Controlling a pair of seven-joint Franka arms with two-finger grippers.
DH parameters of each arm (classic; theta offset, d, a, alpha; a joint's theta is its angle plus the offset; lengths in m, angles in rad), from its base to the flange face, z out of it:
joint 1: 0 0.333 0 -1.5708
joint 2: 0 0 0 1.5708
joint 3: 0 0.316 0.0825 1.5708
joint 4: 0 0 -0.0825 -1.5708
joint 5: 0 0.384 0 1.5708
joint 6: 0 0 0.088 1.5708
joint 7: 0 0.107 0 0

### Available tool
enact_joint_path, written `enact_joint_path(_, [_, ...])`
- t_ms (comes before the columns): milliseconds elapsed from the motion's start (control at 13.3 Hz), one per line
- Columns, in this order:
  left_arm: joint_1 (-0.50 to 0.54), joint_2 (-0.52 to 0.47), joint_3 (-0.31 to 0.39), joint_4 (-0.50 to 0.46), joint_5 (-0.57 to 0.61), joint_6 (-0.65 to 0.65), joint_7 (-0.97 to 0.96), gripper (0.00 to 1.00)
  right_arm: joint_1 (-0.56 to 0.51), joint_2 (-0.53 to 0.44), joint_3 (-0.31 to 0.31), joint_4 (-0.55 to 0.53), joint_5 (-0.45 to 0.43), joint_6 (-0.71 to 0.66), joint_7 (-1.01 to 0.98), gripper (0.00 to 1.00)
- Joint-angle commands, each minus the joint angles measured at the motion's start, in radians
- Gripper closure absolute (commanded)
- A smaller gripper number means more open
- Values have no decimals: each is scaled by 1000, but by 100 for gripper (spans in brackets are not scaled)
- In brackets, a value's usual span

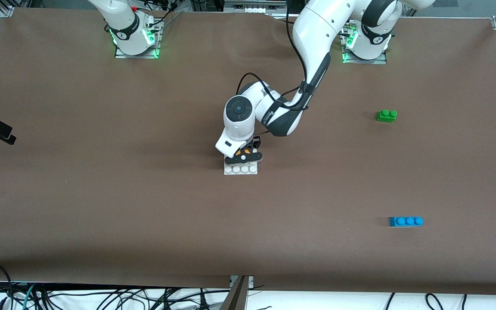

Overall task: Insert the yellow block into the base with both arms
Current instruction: 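Press the yellow brick onto the base plate studs and release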

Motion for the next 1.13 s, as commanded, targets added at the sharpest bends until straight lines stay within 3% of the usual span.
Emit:
enact_joint_path(0, [-12,26,13,28,5,2,-17,79,-12,9,8,22,-2,-20,-5,0])
enact_joint_path(225, [-12,25,15,22,-6,2,-22,45,-12,9,8,24,-2,-20,-4,0])
enact_joint_path(300, [-12,25,15,22,-6,2,-23,7,-12,9,8,24,-2,-20,-4,0])
enact_joint_path(375, [-12,23,15,22,-6,2,-22,0,-12,9,8,24,-2,-20,-4,0])
enact_joint_path(751, [-7,-6,22,22,-4,-7,-17,0,-15,9,8,24,-2,-20,-2,0])
enact_joint_path(1051, [34,-116,22,-1,-7,-33,-8,0,-15,10,8,22,-2,-20,-7,0])
